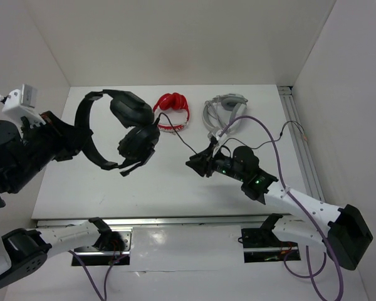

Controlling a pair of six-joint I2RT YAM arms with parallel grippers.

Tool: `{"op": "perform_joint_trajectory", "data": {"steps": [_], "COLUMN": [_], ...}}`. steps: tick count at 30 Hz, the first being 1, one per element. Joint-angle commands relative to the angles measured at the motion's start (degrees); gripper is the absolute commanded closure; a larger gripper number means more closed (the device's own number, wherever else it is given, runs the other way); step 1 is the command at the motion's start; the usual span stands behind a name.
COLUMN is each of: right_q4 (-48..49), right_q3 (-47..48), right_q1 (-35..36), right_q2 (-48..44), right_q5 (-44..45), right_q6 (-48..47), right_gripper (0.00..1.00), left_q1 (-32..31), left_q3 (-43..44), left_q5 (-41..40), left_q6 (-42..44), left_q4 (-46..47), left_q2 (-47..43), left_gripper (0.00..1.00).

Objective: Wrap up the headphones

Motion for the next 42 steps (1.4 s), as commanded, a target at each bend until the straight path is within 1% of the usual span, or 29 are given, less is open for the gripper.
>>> {"op": "perform_joint_trajectory", "data": {"steps": [1,5,7,8,9,11,12,13,14,15,16,17,19,20,22,23,24,25,30,32,33,35,36,39,41,42], "right_q4": [8.4,11.1,11.7,10.7,9.5,5.1,0.1,-2.5,-4.9,-9.6,-11.9,-14.3,-19.9,-21.7,-25.8,-27.1,-27.8,-28.3,-28.9,-28.9,-28.9,-29.7,-29.7,-33.7,-35.1,-34.4], "right_q3": [-1.7,-4.3,-5.2,-5.8,-5.8,-3.5,-2.6,-1.8,-0.3,0.5,1.4,3.4,4.8,6.3,7.6,8.3,9.6,10.1,15.1,16.6,18.1,20.2,21.4,28.1,30.2,30.9], "right_q1": [-0.3,-0.3,-0.3,-0.3,-0.3,1.7,3.2,6.7,8.6,10.7,13.9,15.3,17.3,18.0,18.8,20.0,20.5,21.2,26.2,28.5,29.4,31.5,33.9,37.7,39.0,39.0], "right_q2": [1.5,3.0,3.7,4.2,4.7,4.7,4.7,3.8,3.0,0.8,-0.1,-0.8,-1.4,-0.8,1.5,2.5,3.5,5.2,10.2,12.1,12.1,13.6,13.6,15.1,15.6,15.6], "right_q5": [-0.7,-1.8,1.2,2.8,4.7,9.5,13.1,17.4,26.7,30.6,33.7,41.0,46.8,52.3,55.7,57.2,57.2,57.2,55.6,53.9,51.8,51.7,51.0,52.0,52.0,50.3], "right_q6": [1.0,2.8,4.5,5.4,6.2,6.2,6.2,6.2,6.9,6.9,6.9,7.6,7.7,9.5,10.2,11.1,11.1,10.6,6.9,4.4,3.4,2.6,1.1,-0.3,-0.3,-1.9], "right_gripper": [0.62,0.62,0.83,1.00,1.00,1.00,1.00,1.00,1.00,1.00,1.00,1.00,1.00,1.00,1.00,1.00,1.00,1.00,1.00,1.00,1.00,1.00,1.00,1.00,1.00,1.00], "left_q1": [0.2,0.2,0.2,0.2,0.2,0.2,0.9,1.5,3.6,5.0,6.6,9.9,12.7,13.8,17.4,18.9,21.1,21.1,21.8,21.8,21.8,21.2,21.2,18.9,17.4,16.6], "left_q3": [1.6,2.2,2.8,2.8,1.8,0.1,-0.8,-3.0,-4.0,-6.0,-6.9,-8.0,-11.5,-15.4,-18.9,-21.6,-22.3,-22.3,-24.8,-26.3,-26.3,-27.1,-27.6,-28.2,-30.1,-32.4], "left_q5": [0.9,-0.7,-4.3,-5.7,-9.2,-13.1,-14.6,-16.9,-16.9,-16.9,-13.9,-11.8,-6.3,-1.3,4.6,11.3,13.6,14.7,13.3,10.7,9.6,7.3,5.0,-1.6,-4.7,-5.7], "left_q6": [-2.8,-4.6,-6.2,-7.0,-7.8,-9.1,-9.1,-9.1,-9.1,-9.1,-9.1,-9.1,-9.1,-9.1,-10.1,-10.8,-11.6,-12.5,-16.6,-17.5,-18.0,-18.0,-17.1,-15.7,-15.2,-16.1], "left_q4": [6.9,8.5,8.5,9.2,9.2,9.9,11.1,11.1,11.1,11.1,11.8,12.6,15.7,19.2,22.5,24.0,25.0,25.0,25.6,25.6,25.6,25.6,26.1,25.6,25.6,25.6], "left_q2": [2.9,4.3,5.9,5.9,6.9,8.4,9.1,9.9,12.1,13.1,14.2,15.0,15.0,14.5,13.4,13.4,13.4,14.4,15.5,15.0,14.5,13.8,13.8,13.8,14.4,14.4], "left_gripper": [1.00,1.00,1.00,1.00,1.00,1.00,1.00,1.00,1.00,1.00,1.00,1.00,1.00,1.00,1.00,1.00,1.00,1.00,1.00,1.00,1.00,1.00,1.00,1.00,1.00,1.00]}}
